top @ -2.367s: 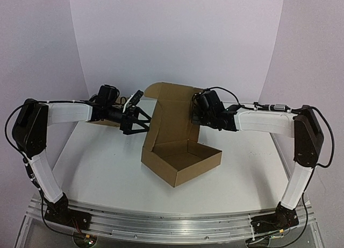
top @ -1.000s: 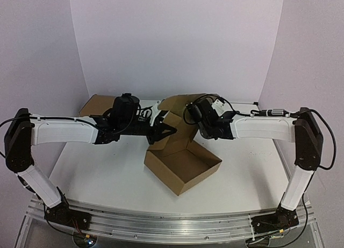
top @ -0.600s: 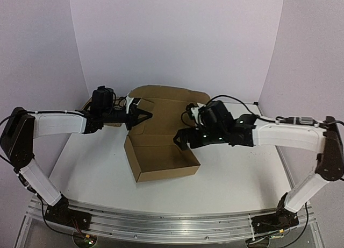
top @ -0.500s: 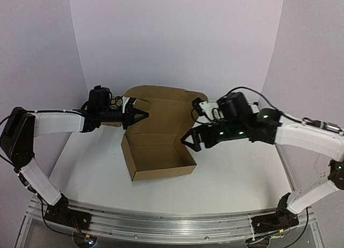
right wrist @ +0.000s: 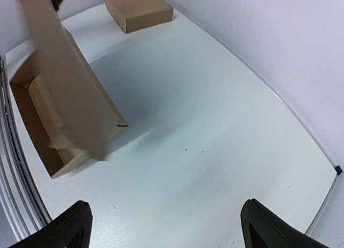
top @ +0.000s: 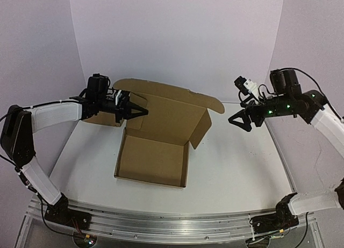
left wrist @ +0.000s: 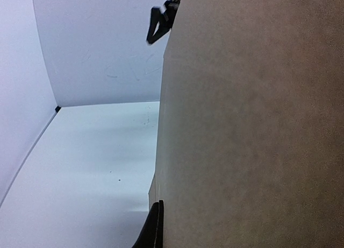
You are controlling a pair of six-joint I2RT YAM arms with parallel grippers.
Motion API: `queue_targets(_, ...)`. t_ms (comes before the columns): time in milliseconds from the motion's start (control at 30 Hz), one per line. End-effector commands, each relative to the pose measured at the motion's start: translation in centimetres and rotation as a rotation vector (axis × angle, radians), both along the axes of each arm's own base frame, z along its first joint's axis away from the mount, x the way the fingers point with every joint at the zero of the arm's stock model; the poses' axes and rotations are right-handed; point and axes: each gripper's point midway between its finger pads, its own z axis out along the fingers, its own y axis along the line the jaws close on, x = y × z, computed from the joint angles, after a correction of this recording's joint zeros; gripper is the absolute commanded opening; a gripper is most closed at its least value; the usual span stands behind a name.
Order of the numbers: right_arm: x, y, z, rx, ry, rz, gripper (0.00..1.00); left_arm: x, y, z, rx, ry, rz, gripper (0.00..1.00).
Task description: Fold the paper box
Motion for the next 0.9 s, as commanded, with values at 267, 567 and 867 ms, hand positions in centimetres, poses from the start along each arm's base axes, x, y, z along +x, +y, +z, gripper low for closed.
queue_targets(267,-0.9,4.8,3.3,0.476,-0.005,0.444,0.85,-5.4,1.5,8.0,-0.102,0.025,-0.229,0.0)
queue_targets(567,-4.6,10.2,0.8,0.54,0.069,0.608,0.82,-5.2,1.4,9.6,-0.119,0.036,-0.196,0.0)
queue_targets(867,-3.9,14.7,0.3,0.512,0.045,0.61,0.7,-5.2,1.5,9.5,-0.122,0.038,-0.183,0.0)
